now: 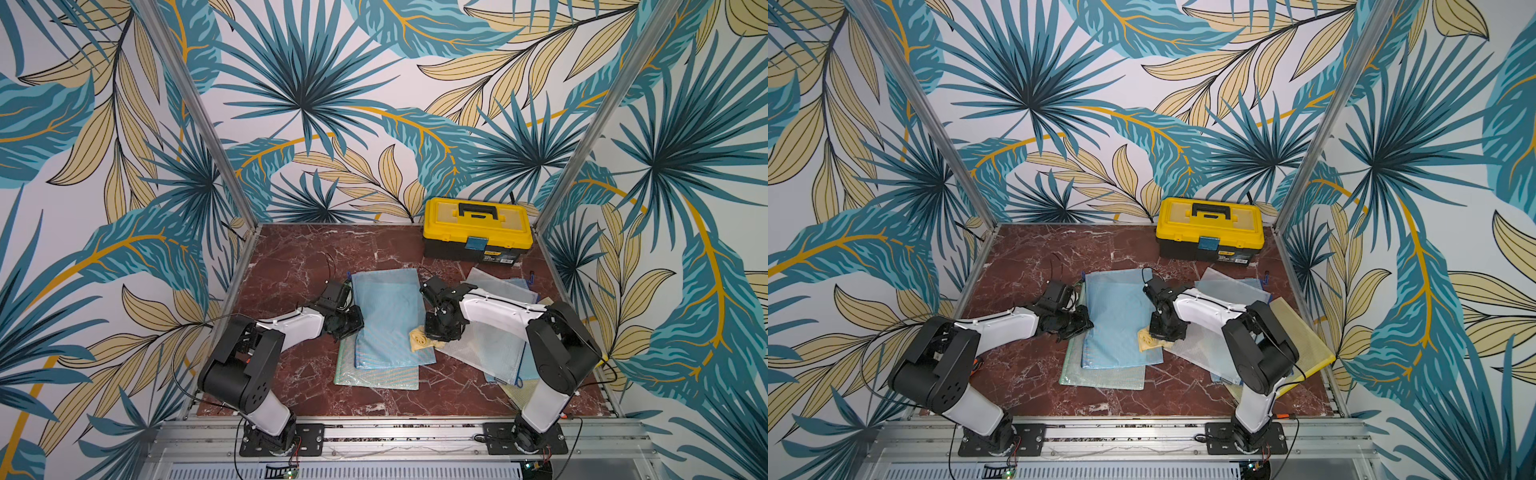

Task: Wipe the document bag
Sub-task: Wipe the dirt from the document bag, then adjust the document bag.

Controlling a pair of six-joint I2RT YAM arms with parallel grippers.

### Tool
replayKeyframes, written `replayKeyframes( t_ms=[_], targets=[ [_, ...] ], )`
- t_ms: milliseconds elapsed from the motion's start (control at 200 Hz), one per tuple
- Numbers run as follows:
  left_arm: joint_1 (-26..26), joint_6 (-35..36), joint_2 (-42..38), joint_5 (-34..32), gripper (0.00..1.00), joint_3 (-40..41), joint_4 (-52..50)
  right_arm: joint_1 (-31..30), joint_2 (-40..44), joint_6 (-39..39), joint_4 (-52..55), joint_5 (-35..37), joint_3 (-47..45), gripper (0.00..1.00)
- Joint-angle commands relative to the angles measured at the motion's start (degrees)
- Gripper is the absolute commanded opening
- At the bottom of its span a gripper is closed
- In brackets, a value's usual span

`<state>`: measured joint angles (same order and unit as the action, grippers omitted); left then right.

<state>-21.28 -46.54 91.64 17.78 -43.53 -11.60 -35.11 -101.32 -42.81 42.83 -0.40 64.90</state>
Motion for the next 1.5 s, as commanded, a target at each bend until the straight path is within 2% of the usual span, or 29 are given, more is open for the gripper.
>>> replayKeyframes(
  t_ms=[0,165,265,370,461,621,726,836,921,1036,1222,1387,1492],
  targets=[
    [0.29,-0.21,0.50,-0.86,0.00,-2.47,0.87,-6.21,-1.90,0.26,3.72,2.07,5.01,0.00],
    [0.28,-0.53,0.70,-0.68,0.00,-2.98,0.87,-17.43,-12.84,-2.81,3.37,-2.50,19.74,0.00],
    [0.27,-0.48,0.41,-0.58,0.00,-2.57,0.85,-18.60,-14.26,-6.02,-0.62,-4.70,18.39,0.00],
    [0.39,-0.14,0.06,-0.25,0.00,-2.09,0.87,-16.09,-10.24,-7.46,-4.67,-4.94,9.81,0.00],
    [0.58,0.36,-0.05,0.14,0.00,-1.88,0.87,-11.38,-4.95,-6.57,-5.87,-4.79,0.20,0.00],
    [0.64,1.00,-0.23,0.41,0.00,-1.56,0.87,2.64,6.95,-2.60,-5.18,-3.53,-14.33,0.00],
    [0.68,1.27,0.08,0.77,0.00,-1.56,0.87,4.20,10.60,-1.03,-2.45,-2.66,-13.99,0.00],
    [0.65,1.37,0.05,1.45,0.00,-1.73,0.79,0.58,10.53,-1.61,-4.05,-4.97,-9.43,0.00],
    [0.29,2.51,-2.03,1.76,0.00,-1.82,0.78,-2.36,11.45,-1.30,-4.15,-2.55,-4.54,0.00],
    [-0.65,5.95,-8.22,0.84,0.00,-1.73,0.53,-2.68,16.93,-0.45,-6.17,-0.30,-2.24,0.00],
    [-1.47,11.33,-18.36,3.95,0.00,-2.71,0.13,-2.67,27.69,2.99,-1.47,11.02,0.63,0.00],
    [-3.49,17.68,-19.12,12.28,0.00,-8.83,-4.52,-2.38,37.91,3.29,1.20,21.46,0.33,0.00],
    [-6.72,23.03,-17.29,11.26,0.00,-15.69,-12.00,-1.74,43.09,3.58,0.60,24.21,-0.73,0.00]
  ],
)
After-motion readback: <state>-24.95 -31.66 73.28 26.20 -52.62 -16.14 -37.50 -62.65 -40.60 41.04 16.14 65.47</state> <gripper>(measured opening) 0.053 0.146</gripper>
